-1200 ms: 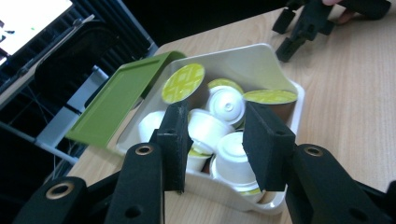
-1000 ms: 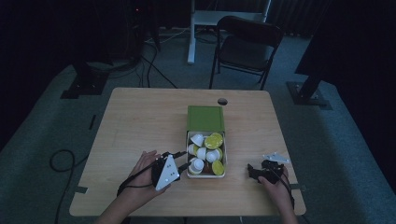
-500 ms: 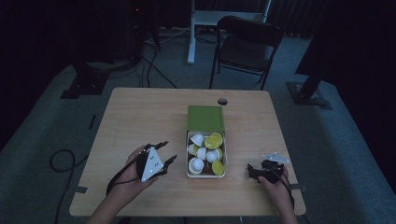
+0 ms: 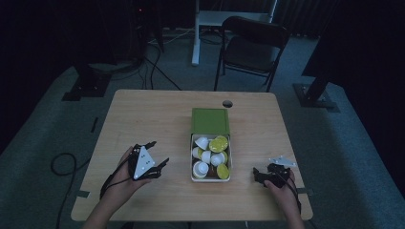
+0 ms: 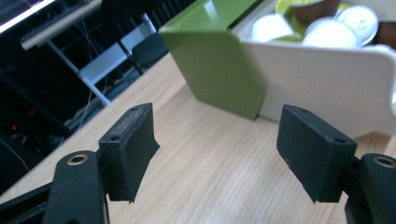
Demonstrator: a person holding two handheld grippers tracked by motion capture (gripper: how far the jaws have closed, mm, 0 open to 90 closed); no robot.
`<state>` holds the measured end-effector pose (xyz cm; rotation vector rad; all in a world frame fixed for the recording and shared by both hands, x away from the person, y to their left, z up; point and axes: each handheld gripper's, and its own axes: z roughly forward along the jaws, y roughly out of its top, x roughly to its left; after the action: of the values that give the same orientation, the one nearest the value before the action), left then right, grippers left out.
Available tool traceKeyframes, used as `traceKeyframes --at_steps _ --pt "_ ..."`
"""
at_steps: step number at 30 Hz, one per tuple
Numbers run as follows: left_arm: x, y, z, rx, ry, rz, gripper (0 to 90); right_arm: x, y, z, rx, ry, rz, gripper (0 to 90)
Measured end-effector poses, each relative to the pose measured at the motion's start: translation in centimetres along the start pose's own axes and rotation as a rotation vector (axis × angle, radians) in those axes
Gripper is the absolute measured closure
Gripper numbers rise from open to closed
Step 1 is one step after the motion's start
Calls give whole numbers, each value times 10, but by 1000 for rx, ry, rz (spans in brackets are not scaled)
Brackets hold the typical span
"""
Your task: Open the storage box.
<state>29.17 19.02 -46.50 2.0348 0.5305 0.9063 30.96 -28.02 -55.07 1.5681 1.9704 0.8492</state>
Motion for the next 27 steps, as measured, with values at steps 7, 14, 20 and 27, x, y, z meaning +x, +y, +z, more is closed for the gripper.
traceKeyframes --at_steps 7,14,20,27 --pt "8 -14 -1 1 6 -125 207 0 0 0 0 0 0 104" --pt "16 -28 -4 11 -7 -200 185 0 0 0 0 0 0 104" --pt "21 -44 -8 43 -17 -255 185 0 0 0 0 0 0 104" --pt "25 -63 -12 96 -21 -254 185 0 0 0 0 0 0 104"
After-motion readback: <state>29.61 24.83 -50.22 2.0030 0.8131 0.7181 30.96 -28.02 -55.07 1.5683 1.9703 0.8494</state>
